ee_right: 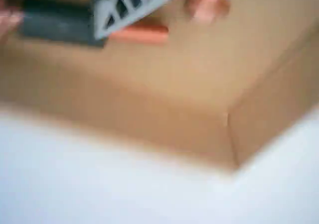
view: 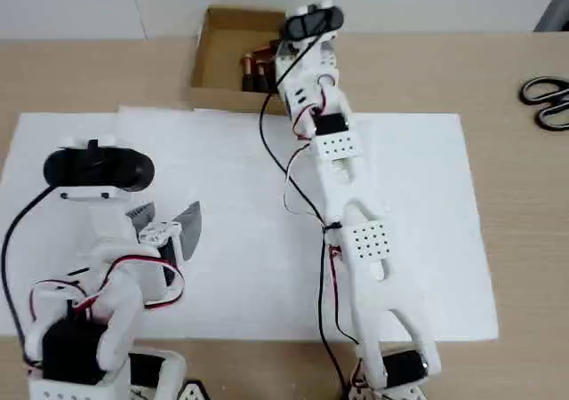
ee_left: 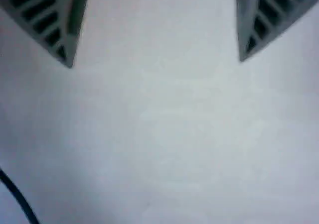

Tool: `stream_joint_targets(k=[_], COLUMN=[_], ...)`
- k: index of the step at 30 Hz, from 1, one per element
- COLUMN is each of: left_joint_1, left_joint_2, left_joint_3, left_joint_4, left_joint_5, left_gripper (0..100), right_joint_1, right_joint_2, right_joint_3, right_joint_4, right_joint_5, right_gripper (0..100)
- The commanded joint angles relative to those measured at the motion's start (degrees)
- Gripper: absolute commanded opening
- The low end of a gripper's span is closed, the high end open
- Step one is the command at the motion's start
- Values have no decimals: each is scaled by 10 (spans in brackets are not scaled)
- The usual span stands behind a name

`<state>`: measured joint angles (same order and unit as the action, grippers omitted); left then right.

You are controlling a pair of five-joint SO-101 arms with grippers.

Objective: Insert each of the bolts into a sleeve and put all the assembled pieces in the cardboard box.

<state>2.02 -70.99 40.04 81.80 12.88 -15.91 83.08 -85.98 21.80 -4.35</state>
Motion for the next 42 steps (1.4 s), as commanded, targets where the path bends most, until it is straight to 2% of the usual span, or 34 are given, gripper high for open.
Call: stream_joint_targets(k=[1, 7, 14, 20, 25, 27, 33, 37, 42], left_joint_1=[-3, -2, -2, -1, -1, -1, -1, -1, -2], left_joint_2=[-3, -3, -13, -135, -254, -293, -331, -330, -331], left_joint_3=[-72, -188, -255, -292, -290, -270, -173, -58, 117], left_joint_4=[3, 18, 57, 18, 4, 4, -15, -114, -251], left_joint_5=[-4, -4, -4, -4, -4, -4, -6, -6, -6], left_gripper=[203, 203, 203, 203, 203, 203, 203, 203, 203], right_joint_1=[9, 33, 46, 38, 36, 38, 62, 114, 204], right_joint_2=[-21, -115, -305, -473, -616, -675, -827, -903, -1018], right_joint_3=[-109, -105, -105, -105, -105, -105, -103, -50, 141], right_joint_4=[61, 136, 309, 481, 677, 742, 742, 746, 747], right_joint_5=[6, 6, 6, 6, 6, 5, 6, 6, 6], right_gripper=[235, 235, 235, 235, 235, 235, 235, 235, 235])
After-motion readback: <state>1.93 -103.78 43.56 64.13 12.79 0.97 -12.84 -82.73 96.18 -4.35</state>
